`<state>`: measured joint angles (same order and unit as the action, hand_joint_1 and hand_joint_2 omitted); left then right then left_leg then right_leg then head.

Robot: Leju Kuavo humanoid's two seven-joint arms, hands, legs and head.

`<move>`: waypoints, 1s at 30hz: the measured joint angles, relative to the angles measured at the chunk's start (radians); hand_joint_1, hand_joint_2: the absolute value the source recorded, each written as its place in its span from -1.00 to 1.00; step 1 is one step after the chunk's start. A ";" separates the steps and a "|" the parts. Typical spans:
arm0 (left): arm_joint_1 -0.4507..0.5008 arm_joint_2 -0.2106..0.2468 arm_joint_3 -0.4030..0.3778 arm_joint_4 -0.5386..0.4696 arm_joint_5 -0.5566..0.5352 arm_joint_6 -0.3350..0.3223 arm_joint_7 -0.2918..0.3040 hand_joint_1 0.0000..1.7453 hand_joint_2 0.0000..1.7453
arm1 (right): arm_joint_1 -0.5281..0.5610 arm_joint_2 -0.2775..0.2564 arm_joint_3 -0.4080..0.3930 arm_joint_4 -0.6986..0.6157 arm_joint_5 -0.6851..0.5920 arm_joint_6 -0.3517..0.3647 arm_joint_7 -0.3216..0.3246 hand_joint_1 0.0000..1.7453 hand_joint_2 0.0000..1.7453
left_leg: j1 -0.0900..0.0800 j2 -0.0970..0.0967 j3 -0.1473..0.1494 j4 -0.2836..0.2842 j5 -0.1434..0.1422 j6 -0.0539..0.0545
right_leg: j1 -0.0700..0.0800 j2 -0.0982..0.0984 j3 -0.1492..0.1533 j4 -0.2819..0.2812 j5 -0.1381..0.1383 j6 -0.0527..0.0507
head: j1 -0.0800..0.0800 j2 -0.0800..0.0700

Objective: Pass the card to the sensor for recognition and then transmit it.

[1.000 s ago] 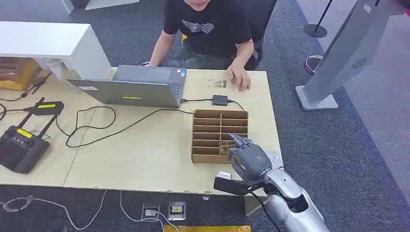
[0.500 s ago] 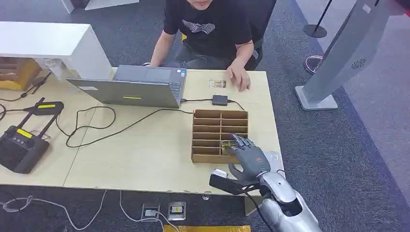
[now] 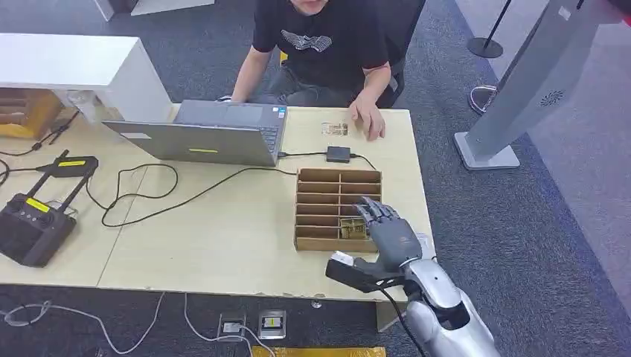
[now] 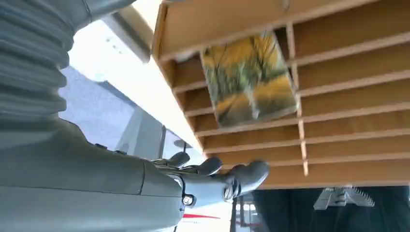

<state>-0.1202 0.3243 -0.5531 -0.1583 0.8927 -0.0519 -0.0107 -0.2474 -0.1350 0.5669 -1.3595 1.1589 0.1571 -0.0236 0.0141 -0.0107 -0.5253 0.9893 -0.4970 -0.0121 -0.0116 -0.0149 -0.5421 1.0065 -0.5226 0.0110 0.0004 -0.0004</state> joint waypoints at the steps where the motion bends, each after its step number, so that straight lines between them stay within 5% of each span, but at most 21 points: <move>1: 0.000 0.000 0.000 0.000 0.002 0.001 0.000 -1.00 -1.00 | -0.004 0.000 -0.008 -0.010 0.003 0.008 -0.002 -1.00 1.00 | 0.000 0.000 0.000 0.000 0.000 0.000 | 0.000 0.000 0.000 0.000 0.000 0.000 | 0.000 0.000; 11: 0.000 0.000 -0.004 0.000 0.010 0.002 0.000 -1.00 -1.00 | -0.019 -0.002 -0.054 -0.069 0.009 0.033 -0.008 -1.00 1.00 | 0.000 0.000 0.000 0.000 0.000 0.000 | 0.000 0.001 0.000 0.000 0.000 0.000 | 0.000 0.000; 18: 0.000 0.006 -0.019 0.000 0.022 -0.009 -0.001 -1.00 -1.00 | -0.056 -0.002 -0.123 -0.177 0.025 0.151 -0.034 -1.00 1.00 | 0.000 0.001 0.000 0.000 0.000 0.000 | 0.000 0.001 0.000 0.000 0.000 0.000 | 0.000 0.000; 30: -0.002 0.012 -0.058 0.000 0.031 -0.035 -0.011 -1.00 -1.00 | -0.053 0.000 -0.111 -0.099 0.061 0.106 -0.075 -1.00 1.00 | 0.000 0.000 0.000 0.000 0.000 0.000 | 0.000 0.001 0.000 0.000 0.000 0.000 | 0.000 0.000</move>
<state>-0.1218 0.3365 -0.6108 -0.1579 0.9232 -0.0866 -0.0214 -0.3003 -0.1350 0.4555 -1.4583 1.2200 0.2632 -0.0988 0.0141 -0.0103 -0.5256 0.9893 -0.4970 -0.0121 -0.0115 -0.0141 -0.5421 1.0066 -0.5226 0.0109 0.0000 0.0000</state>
